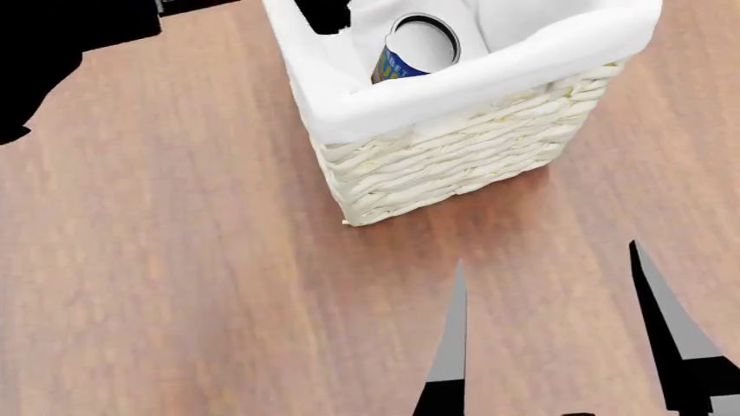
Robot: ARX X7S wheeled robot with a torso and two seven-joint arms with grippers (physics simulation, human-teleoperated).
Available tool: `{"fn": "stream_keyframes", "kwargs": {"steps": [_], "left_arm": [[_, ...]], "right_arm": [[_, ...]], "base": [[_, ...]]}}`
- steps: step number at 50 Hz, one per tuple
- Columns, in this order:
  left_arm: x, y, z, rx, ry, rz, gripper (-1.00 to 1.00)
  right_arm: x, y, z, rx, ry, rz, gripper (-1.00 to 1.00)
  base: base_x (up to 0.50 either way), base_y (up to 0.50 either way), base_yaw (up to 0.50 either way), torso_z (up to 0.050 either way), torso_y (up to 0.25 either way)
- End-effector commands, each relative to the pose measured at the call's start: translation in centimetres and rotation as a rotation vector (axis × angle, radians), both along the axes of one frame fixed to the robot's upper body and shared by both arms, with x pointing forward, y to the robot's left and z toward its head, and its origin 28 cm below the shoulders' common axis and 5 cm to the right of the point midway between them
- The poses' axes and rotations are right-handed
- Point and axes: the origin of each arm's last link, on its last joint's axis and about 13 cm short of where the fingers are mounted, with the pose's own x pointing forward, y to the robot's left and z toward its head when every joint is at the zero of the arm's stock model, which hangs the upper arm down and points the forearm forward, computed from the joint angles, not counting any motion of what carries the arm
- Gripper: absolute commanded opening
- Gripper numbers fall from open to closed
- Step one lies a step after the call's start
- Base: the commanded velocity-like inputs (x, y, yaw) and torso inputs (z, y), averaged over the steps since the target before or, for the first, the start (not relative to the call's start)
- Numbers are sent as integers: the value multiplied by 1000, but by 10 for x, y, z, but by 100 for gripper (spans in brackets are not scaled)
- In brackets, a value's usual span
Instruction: Pick up the alphabet soup and the cream cheese box, and put them in the basket.
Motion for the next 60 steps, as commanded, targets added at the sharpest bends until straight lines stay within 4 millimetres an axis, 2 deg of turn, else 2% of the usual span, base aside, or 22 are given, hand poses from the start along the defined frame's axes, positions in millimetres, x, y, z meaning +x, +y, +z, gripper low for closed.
{"fn": "stream_keyframes", "kwargs": {"steps": [1,32,33,53,54,55,57,59,60], "left_arm": [[-1,-3,-12,72,13,-45,-100],[-2,-3,-7,41,-6,-57,-100],[-2,-3,-6,34,3,-63,100],[-3,-3,-8,29,-20,-60,100],[-3,-4,-8,14,-40,-36,100],[-6,-4,-2,-96,-151,10,100],[-9,-5,1,-176,-213,98,100],[-15,-5,-6,-270,-404,304,100],[-17,-6,-10,-302,-446,375,100]], "right_arm": [[-2,-1,1,1,-1,-3,100],[-3,-2,-2,9,8,-3,100],[-3,-2,-1,11,9,-4,100],[-4,-2,-2,14,8,-2,100],[-4,-2,-2,14,7,-2,100],[-4,-2,-2,16,7,-3,100],[-4,-2,-2,17,7,-3,100],[-3,-1,-3,17,9,1,100],[-2,-1,-3,14,8,1,100]], "base": [[0,0,0,0,0],[0,0,0,0,1],[0,0,0,0,0],[0,0,0,0,0],[0,0,0,0,0],[0,0,0,0,0],[0,0,0,0,0],[0,0,0,0,0],[0,0,0,0,0]]}}
